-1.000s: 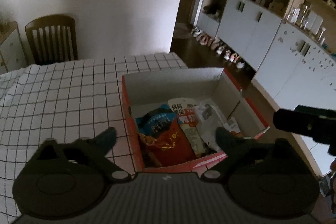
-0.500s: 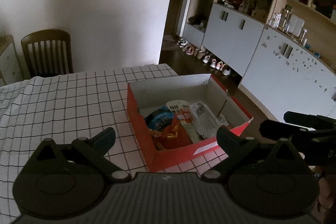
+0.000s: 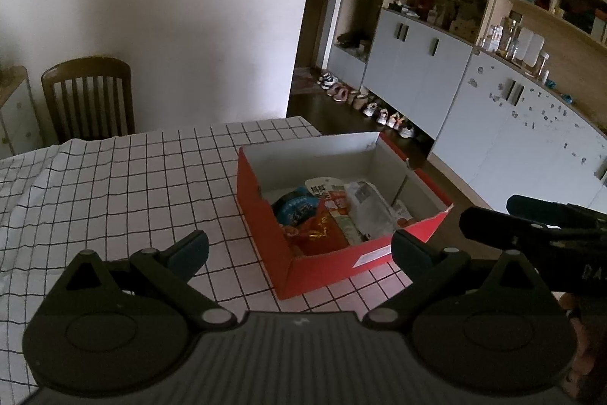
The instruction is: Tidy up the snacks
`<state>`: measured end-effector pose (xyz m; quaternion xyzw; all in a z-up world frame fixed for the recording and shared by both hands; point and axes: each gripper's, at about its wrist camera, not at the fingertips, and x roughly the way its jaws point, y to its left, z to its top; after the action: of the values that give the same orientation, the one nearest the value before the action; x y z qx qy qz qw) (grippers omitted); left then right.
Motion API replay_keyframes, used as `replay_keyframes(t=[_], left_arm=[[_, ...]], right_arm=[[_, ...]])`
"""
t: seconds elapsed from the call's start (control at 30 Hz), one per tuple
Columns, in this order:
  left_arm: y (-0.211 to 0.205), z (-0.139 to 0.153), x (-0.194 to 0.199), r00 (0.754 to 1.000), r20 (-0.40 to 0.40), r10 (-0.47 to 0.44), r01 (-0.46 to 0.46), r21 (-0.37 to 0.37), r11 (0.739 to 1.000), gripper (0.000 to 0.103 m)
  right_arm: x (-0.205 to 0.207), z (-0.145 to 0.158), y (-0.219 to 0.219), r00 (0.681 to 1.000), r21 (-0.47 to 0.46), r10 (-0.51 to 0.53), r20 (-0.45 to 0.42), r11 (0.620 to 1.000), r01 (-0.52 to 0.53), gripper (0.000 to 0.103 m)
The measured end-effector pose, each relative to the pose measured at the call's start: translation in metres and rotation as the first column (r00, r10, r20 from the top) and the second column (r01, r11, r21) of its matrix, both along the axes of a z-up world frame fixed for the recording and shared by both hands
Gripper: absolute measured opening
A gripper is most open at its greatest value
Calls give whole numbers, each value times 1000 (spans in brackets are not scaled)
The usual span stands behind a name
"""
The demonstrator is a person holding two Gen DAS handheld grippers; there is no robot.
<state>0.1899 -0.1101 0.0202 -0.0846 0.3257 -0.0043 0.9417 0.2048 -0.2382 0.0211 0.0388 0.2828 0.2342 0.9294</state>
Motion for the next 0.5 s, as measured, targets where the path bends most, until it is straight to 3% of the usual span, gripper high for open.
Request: replay_keyframes(t=[0.5], left_arm=[[-1, 0, 1, 1000, 4, -5, 6, -3, 1000, 103]], right_arm=[[-1, 1, -1, 1000, 10, 1, 6, 1000, -1, 103]])
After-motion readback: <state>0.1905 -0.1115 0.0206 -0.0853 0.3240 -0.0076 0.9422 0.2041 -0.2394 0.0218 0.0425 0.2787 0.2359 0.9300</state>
